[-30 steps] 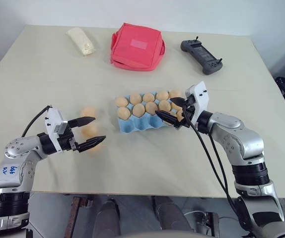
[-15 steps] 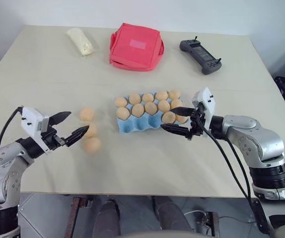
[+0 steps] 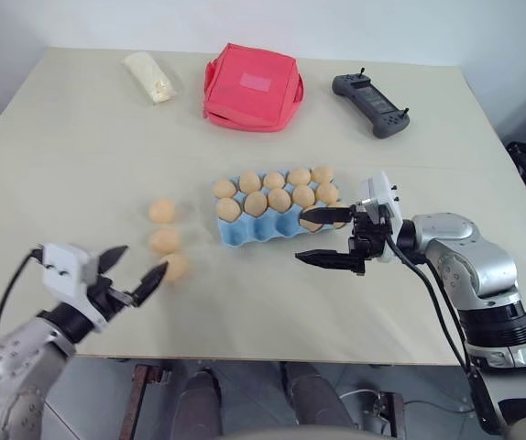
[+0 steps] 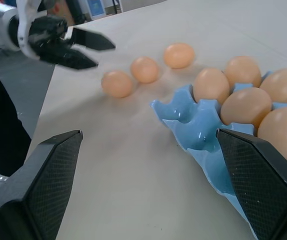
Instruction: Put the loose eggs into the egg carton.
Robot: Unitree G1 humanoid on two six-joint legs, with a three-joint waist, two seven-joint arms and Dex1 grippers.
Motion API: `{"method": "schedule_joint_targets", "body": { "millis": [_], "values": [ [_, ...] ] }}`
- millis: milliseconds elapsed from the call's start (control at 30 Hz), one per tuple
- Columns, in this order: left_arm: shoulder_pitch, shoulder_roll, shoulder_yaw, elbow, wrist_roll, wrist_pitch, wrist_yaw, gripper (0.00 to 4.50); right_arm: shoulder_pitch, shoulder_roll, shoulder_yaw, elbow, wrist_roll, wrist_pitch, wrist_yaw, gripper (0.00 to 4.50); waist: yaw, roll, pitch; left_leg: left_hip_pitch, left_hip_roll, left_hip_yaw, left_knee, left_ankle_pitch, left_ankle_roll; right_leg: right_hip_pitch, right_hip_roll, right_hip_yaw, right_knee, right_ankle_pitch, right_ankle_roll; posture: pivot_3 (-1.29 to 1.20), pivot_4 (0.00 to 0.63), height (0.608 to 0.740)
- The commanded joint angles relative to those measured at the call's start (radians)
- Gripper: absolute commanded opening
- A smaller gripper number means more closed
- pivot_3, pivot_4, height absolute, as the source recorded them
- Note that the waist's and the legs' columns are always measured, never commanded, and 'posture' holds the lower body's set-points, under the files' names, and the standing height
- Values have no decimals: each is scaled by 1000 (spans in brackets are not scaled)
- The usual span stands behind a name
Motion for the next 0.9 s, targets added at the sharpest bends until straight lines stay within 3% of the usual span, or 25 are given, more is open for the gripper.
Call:
{"method": "schedule_joint_targets", "body": {
  "millis": [33, 100, 800, 900],
  "values": [
    [-3, -9, -33, -68, -7, 59, 77, 4500, -24, -7, 4, -8, -3, -13, 19, 4481, 0, 0, 0, 0, 0, 0, 0, 0, 0, 0, 0, 0, 0, -1, -2, 0, 150, 740],
    [-8, -10, -55, -71, -9, 87, 100, 4500, -27, -9, 6, -8, -7, -11, 19, 4481, 0, 0, 0, 0, 0, 0, 1, 0, 0, 0, 0, 1, 0, -7, -13, 0, 150, 740],
    [-173, 24, -245, 127, 105, 76, 59, 4500, 29, -37, -29, -87, -2, 22, -45, 4481, 1, 0, 0, 0, -1, 2, 2, 0, 0, 1, 0, 2, 0, -6, -12, 0, 150, 740],
    [-176, 40, -261, 129, 110, 95, 48, 3955, 30, -38, -33, -88, -2, 20, -56, 4500, 1, 0, 0, 0, -1, 2, 2, 0, 0, 0, 0, 2, 0, -6, -12, 0, 150, 740]
  ]
}}
